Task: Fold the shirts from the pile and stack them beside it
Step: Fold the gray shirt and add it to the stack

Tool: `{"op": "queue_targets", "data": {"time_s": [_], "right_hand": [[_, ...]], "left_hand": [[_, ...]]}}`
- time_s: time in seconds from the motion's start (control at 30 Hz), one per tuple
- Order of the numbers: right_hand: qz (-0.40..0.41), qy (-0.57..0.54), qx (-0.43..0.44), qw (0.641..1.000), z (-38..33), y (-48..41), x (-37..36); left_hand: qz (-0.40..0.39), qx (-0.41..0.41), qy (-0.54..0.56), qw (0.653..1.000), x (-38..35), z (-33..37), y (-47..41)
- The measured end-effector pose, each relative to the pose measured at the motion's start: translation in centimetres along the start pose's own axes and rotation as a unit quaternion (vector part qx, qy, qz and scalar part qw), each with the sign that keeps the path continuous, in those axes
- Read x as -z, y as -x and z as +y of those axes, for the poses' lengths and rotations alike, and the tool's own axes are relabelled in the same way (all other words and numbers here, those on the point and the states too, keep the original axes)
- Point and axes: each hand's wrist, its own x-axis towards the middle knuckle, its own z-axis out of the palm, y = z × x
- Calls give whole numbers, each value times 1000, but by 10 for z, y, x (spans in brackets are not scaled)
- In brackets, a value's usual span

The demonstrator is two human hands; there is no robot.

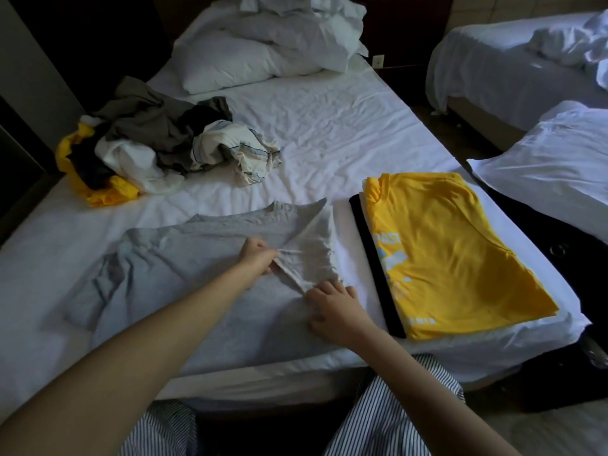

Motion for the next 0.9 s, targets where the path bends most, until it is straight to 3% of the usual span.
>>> {"op": "queue_targets", "data": {"time_s": [0.1,0.2,0.27,0.37,0.5,0.67,0.77,0.83,0.9], "right_hand": [[109,-16,-3,994,0,7,-1],[50,15,-48,997,7,13,-3],[-19,28,-75,997,16,19,-9],[-57,35,-98,993,21,34,-20],[-59,30,-105,992,24,43,-20],[-83,52,-65,993,26,41,-8],[-63,58,-71,994,24,44,-5],[-8,76,-67,995,16,37,1],[73,44,-68,994,9,25,5]], "left_hand": [[111,-194,-189,956,-7,-7,3],[54,-373,-270,886,-28,2,18],[-29,-408,-383,828,-48,-2,22],[-111,-360,-523,765,-66,-18,16],[-122,-342,-550,752,-67,-18,4],[-83,-249,-523,811,-59,-6,-19],[-43,-286,-498,818,-57,-12,-12],[-20,-381,-485,787,-50,-17,-4],[-69,-458,-513,722,-39,-24,2]]}}
